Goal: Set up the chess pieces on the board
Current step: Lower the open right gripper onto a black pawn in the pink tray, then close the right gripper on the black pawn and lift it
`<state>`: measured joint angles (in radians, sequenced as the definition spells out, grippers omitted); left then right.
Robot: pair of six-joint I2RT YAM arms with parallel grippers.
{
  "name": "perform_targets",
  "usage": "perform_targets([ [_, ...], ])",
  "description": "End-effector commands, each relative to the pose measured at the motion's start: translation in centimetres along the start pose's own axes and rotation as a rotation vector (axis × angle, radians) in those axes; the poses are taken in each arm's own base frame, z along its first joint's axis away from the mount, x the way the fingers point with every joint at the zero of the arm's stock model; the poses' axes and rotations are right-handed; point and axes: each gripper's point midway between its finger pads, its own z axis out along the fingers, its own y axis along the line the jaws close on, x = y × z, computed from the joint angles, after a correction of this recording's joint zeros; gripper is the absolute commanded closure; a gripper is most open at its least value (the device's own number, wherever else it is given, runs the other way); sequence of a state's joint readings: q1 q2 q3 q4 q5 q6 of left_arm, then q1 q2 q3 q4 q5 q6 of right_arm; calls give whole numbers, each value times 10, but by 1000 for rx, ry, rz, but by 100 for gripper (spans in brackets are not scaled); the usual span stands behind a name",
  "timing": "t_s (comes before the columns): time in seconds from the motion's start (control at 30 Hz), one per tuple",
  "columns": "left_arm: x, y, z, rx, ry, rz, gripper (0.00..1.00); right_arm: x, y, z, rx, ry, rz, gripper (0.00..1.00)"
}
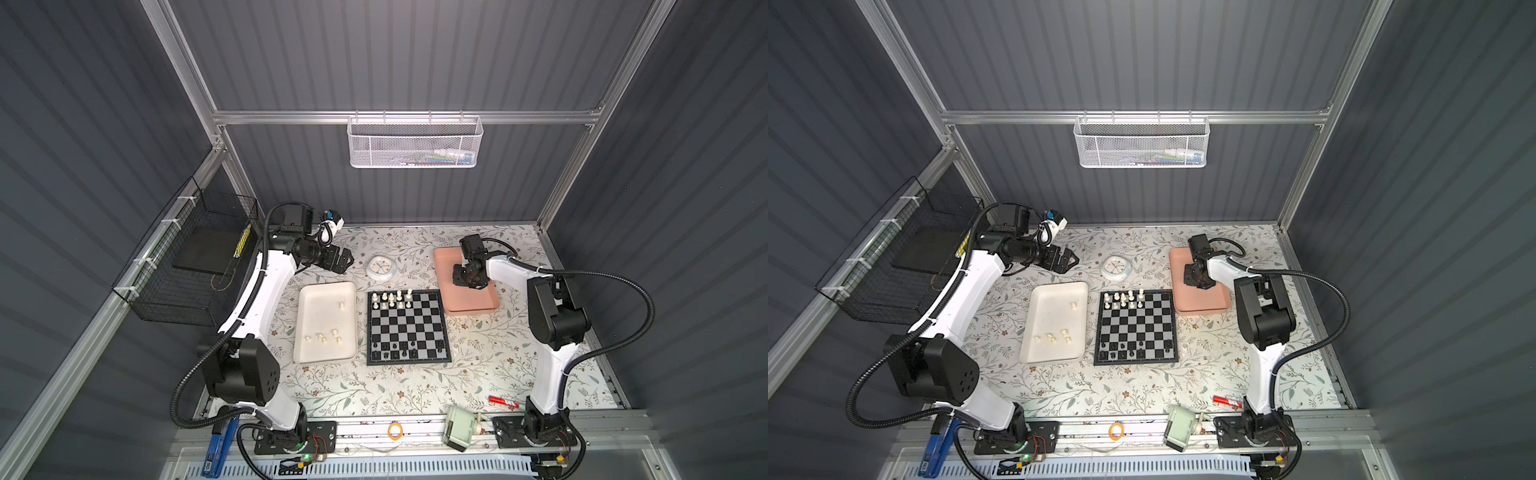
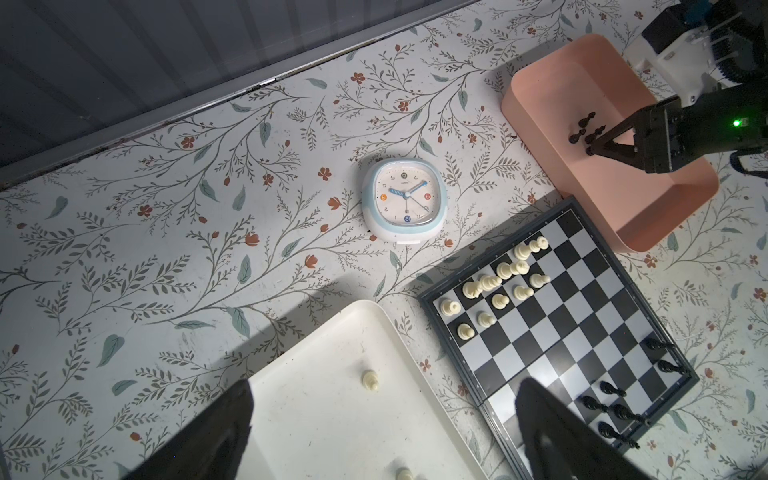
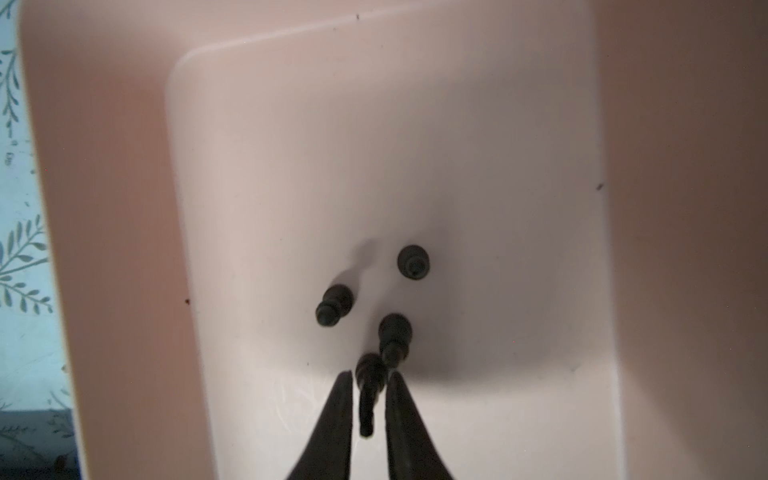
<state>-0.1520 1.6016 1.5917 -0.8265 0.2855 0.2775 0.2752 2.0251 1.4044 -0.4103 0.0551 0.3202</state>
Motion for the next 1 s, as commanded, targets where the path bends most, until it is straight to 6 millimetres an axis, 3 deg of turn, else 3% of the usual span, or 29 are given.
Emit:
perform_targets([
  [0.0,4,-7,-4,18,4,-6,0,3,-5,5,20,8,-8,81],
  [0.33,3,-7,-3,18,4,-6,1,-1,-4,6,18,2,-7,81],
  [0.97,2,-7,-3,17,1,-6,0,-1,-3,3,13,0,-18,94],
])
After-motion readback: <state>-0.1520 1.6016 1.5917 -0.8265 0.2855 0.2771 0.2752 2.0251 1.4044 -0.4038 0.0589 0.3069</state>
